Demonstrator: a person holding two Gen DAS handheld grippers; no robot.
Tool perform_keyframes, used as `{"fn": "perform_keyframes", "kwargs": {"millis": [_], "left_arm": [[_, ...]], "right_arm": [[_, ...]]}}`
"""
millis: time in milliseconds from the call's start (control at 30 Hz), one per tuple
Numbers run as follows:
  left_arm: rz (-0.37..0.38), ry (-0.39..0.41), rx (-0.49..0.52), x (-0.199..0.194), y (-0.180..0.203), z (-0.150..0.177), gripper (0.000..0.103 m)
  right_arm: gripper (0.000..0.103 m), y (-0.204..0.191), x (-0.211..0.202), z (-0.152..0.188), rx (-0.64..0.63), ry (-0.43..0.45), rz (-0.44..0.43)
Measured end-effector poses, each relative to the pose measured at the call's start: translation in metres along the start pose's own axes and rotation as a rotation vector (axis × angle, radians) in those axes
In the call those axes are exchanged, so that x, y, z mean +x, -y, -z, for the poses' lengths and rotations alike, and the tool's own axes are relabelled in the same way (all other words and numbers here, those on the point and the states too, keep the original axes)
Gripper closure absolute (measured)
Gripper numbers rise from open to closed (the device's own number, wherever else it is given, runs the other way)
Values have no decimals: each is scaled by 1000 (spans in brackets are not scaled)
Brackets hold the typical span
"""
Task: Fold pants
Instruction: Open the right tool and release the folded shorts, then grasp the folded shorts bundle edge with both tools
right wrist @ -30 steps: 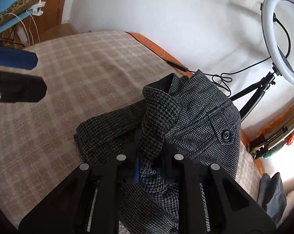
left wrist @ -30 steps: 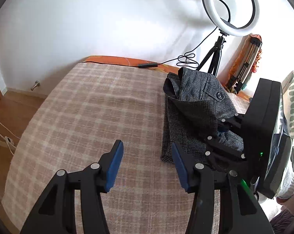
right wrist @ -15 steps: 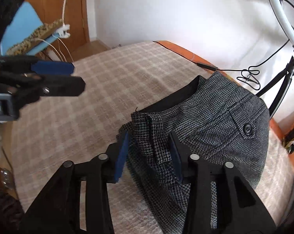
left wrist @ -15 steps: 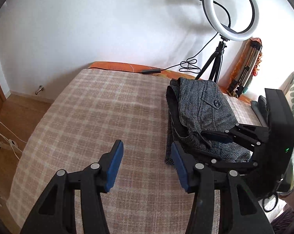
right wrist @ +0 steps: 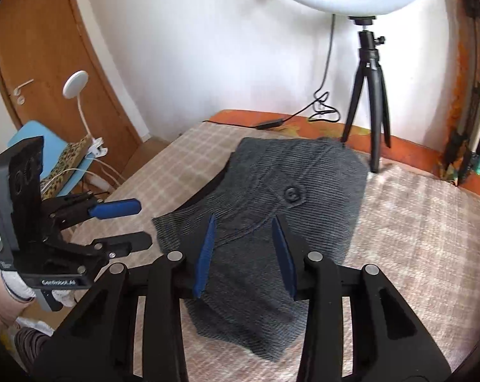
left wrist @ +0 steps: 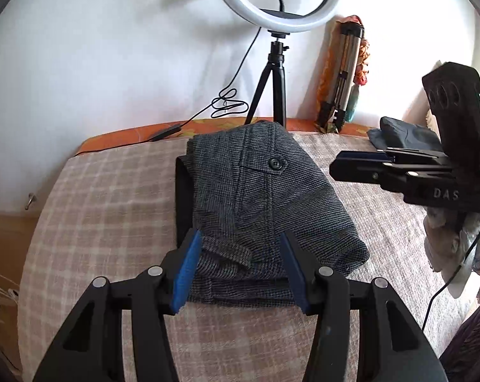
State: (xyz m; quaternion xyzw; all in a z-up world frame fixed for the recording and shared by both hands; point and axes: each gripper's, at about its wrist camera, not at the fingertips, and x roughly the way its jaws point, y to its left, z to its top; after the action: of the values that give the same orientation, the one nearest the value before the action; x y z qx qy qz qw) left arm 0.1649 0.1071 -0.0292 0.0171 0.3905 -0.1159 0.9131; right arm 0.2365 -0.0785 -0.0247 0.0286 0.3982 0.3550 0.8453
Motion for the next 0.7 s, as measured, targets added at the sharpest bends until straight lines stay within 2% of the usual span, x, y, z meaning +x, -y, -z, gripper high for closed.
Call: {"fn": "perform_keyframes", "kwargs": {"millis": [100, 233, 467, 700], "left_arm": [[9, -25, 21, 17, 7, -9, 54], [22, -74, -16, 41, -1, -11, 54], [15, -156, -74, 68, -26, 11, 54], [9, -163, -96, 71, -34, 23, 54]], "right_arm": [[65, 16, 9, -11, 5, -8, 37], [65, 42, 24, -23, 44, -33, 48], [65, 55, 72, -31, 47, -95, 70], [65, 73, 109, -37, 86, -133, 133]]}}
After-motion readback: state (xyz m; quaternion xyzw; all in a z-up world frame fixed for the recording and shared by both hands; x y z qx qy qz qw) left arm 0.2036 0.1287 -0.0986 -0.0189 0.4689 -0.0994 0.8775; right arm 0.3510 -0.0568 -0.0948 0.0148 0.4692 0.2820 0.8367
